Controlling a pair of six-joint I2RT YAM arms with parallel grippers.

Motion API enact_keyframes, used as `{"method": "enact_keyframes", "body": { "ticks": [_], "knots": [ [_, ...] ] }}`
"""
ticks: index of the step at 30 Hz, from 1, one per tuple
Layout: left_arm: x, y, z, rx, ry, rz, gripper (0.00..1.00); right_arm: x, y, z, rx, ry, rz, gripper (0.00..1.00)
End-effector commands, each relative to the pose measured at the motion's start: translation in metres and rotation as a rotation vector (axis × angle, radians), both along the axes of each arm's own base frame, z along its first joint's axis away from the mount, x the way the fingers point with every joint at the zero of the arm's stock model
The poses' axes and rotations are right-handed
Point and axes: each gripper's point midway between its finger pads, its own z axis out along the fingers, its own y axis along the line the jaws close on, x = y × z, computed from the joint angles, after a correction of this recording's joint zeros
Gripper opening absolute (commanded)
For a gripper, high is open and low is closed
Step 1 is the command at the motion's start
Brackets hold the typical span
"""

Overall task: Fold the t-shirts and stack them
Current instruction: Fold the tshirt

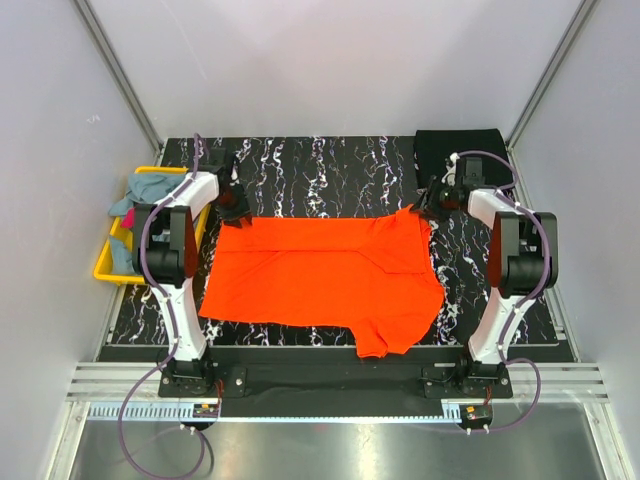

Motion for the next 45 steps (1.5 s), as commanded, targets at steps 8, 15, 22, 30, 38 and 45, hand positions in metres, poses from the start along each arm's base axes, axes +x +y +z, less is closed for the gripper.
{"method": "enact_keyframes", "body": {
  "ticks": [8, 15, 22, 30, 38, 45],
  "knots": [
    [0.006, 0.011, -0.003, 0.052, -0.009, 0.011, 0.38, 0.007, 0.009, 0.001, 0.065, -0.056, 0.008, 0.37],
    [0.003, 0.017, -0.003, 0.086, -0.005, 0.021, 0.39, -0.005, -0.018, -0.008, 0.023, -0.017, -0.13, 0.0],
    [-0.001, 0.018, -0.008, 0.087, 0.014, 0.038, 0.4, -0.034, -0.042, -0.008, 0.001, -0.005, -0.385, 0.0],
    [-0.005, 0.028, -0.011, 0.139, 0.024, 0.055, 0.4, -0.047, -0.049, -0.001, 0.047, -0.099, -0.513, 0.0],
    [-0.007, 0.033, -0.011, 0.167, 0.034, 0.062, 0.4, -0.043, -0.045, -0.003, 0.137, -0.162, -0.555, 0.0],
    [0.008, 0.016, 0.024, 0.092, -0.053, 0.021, 0.4, -0.025, -0.024, 0.038, 0.111, -0.248, -0.302, 0.33]
  ]
}}
